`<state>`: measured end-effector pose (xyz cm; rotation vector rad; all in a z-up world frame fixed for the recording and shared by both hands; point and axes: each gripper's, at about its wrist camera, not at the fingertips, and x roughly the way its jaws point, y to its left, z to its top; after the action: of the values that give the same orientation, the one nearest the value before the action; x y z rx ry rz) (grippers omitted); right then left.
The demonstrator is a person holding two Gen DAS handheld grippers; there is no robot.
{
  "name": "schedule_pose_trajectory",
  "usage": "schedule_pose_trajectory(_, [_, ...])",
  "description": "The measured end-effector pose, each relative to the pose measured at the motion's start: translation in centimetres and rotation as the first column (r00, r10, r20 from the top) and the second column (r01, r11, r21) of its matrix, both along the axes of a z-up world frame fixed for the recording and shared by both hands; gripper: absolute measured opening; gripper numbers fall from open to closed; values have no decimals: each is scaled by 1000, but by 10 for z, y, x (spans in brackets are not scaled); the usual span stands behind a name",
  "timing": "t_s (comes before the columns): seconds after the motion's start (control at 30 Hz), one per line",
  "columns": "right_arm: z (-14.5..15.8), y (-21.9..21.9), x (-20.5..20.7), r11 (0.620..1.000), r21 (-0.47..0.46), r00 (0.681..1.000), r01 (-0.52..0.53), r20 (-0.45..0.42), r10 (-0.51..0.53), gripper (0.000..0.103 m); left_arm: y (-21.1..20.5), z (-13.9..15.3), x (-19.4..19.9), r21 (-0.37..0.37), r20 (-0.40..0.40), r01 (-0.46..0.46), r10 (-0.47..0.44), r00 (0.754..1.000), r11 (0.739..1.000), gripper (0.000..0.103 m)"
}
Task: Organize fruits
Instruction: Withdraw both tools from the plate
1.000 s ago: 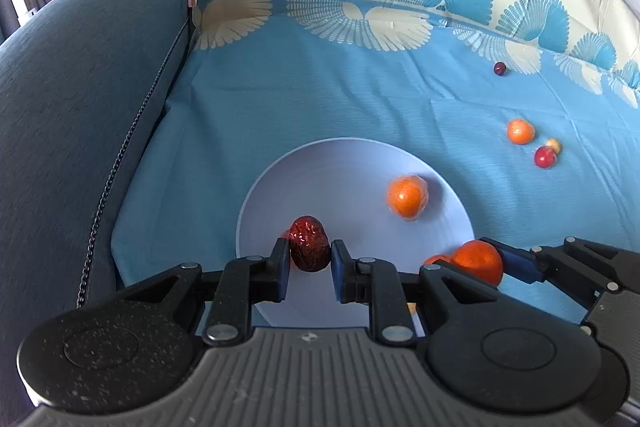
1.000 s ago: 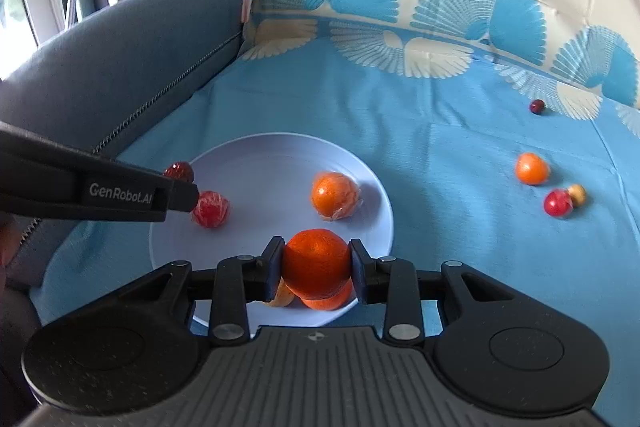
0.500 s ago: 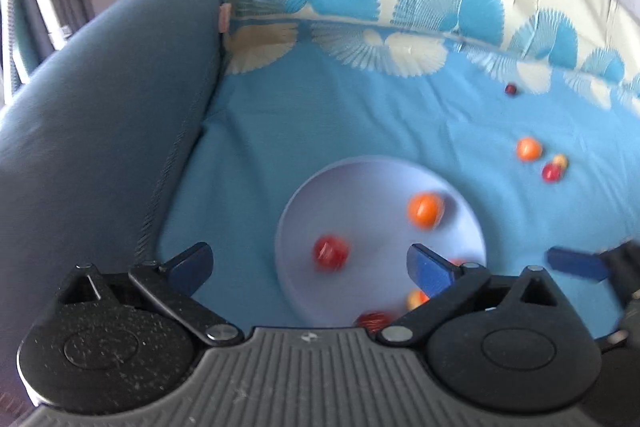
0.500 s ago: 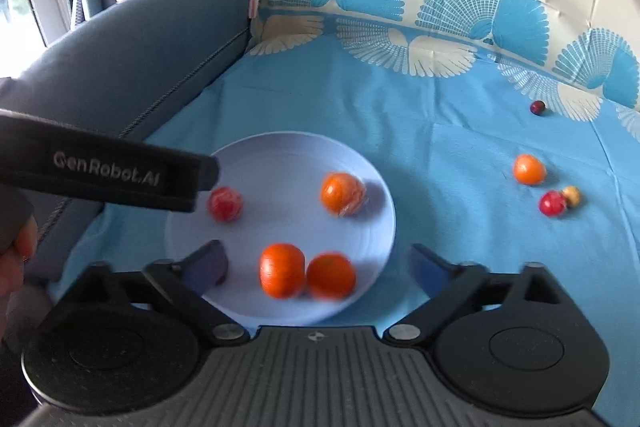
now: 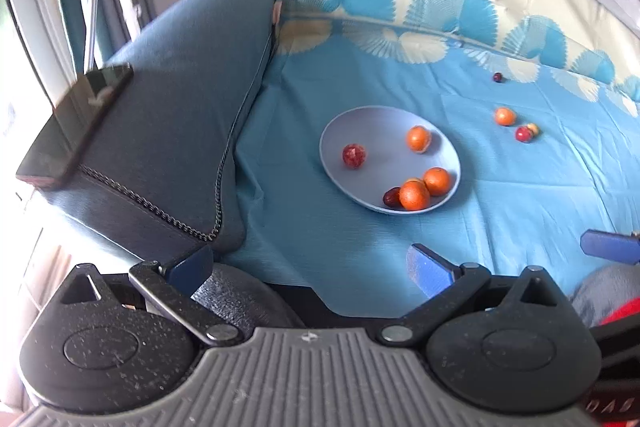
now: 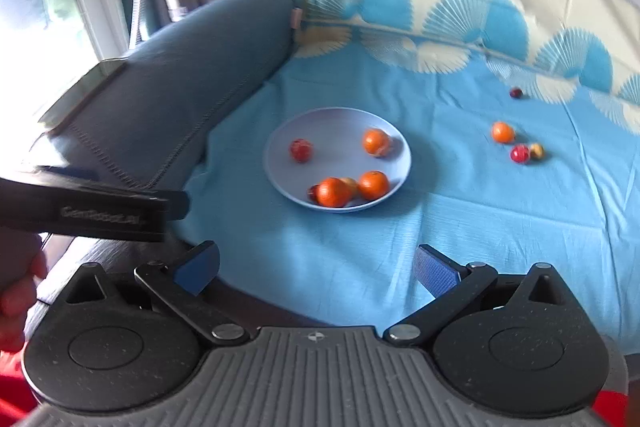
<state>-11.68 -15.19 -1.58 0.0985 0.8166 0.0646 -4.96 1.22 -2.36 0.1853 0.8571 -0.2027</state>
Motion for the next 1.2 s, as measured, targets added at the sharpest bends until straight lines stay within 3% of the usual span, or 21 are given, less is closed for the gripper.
schedule_pose_trajectory(0.17, [15,11,-29,998,-53,997,-21,72,25,102,-1,13,-21,-10,44,8,-7,999,1000,103])
schedule_pose_trajectory(0.47, [31,7,-52,998,-64,991,25,135,-16,102,-12,25,-42,23,80,39,-41,996,999,103])
schedule_pose_trajectory(1.2, [29,9,-53,998,-62,992,19,124,-11,102,-8,19,-42,40,54,30,-32,998,999,103])
